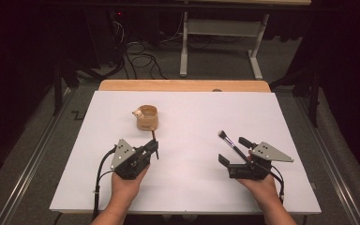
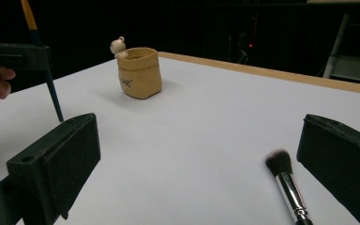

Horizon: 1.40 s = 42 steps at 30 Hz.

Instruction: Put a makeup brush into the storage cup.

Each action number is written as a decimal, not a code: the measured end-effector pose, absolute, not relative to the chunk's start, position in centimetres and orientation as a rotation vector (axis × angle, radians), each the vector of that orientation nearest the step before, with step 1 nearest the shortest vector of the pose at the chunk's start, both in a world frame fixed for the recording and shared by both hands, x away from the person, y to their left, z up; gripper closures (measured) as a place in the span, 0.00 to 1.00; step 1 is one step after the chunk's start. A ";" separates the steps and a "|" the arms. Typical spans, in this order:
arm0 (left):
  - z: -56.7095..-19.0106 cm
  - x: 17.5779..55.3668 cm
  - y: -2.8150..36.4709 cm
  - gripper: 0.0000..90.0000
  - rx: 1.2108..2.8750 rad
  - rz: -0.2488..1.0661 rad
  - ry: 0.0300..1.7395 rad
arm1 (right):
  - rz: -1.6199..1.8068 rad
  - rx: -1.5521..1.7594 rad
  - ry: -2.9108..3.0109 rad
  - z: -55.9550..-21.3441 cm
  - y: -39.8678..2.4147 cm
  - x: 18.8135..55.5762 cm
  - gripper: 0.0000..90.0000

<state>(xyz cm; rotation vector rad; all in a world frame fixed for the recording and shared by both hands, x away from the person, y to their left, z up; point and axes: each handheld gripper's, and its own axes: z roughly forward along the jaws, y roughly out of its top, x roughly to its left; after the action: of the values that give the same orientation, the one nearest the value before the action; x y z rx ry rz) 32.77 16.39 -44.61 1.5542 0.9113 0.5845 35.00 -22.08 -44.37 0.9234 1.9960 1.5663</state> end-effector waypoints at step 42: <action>-40.3 41.8 18.3 0.92 1.457 0.726 0.998 | 1.625 0.944 1.989 -44.3 -22.4 34.9 0.04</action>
<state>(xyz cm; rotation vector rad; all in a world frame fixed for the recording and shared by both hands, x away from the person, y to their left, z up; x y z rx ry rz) 41.81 18.29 -40.28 1.4574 0.9980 0.7257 34.92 -22.36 -44.25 0.9443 1.9891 1.6251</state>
